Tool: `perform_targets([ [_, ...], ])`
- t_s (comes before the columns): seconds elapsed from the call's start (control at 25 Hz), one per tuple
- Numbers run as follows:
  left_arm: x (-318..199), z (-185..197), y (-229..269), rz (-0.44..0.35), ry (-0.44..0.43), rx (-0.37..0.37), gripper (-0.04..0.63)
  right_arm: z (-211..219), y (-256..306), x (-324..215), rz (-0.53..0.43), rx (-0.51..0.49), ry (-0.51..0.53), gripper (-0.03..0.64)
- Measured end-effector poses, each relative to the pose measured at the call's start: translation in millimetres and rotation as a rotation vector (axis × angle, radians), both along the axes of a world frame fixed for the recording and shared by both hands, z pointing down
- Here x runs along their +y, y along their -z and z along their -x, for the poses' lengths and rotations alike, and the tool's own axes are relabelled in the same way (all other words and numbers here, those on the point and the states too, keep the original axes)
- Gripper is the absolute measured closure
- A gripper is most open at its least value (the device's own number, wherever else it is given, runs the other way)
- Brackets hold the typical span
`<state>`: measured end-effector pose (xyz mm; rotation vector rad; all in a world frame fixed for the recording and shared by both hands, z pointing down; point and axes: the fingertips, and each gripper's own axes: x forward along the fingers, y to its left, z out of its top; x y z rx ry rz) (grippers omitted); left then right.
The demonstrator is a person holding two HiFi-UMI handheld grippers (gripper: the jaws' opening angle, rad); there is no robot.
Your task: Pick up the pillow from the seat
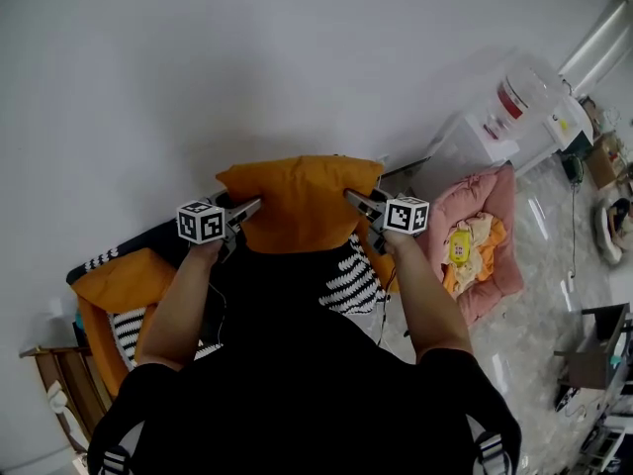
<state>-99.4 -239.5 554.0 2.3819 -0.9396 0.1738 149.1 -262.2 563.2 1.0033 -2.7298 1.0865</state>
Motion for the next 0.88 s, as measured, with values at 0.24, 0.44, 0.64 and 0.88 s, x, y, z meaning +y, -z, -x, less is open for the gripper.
perform_targets([
  [0.24,22,0,5,-0.007,-0.023,0.003,0.299,-1,7,24,-0.007,0.008,0.002,0.368],
  [0.44,37,-4,5,0.010,-0.054,0.024,0.301,-5,10,42,-0.015,0.013,-0.015,0.370],
  [0.64,48,-4,5,0.016,-0.075,0.024,0.301,-6,11,56,-0.017,0.015,-0.025,0.370],
  [0.88,58,-4,7,0.015,-0.092,0.020,0.302,-7,12,68,-0.023,0.018,-0.029,0.370],
])
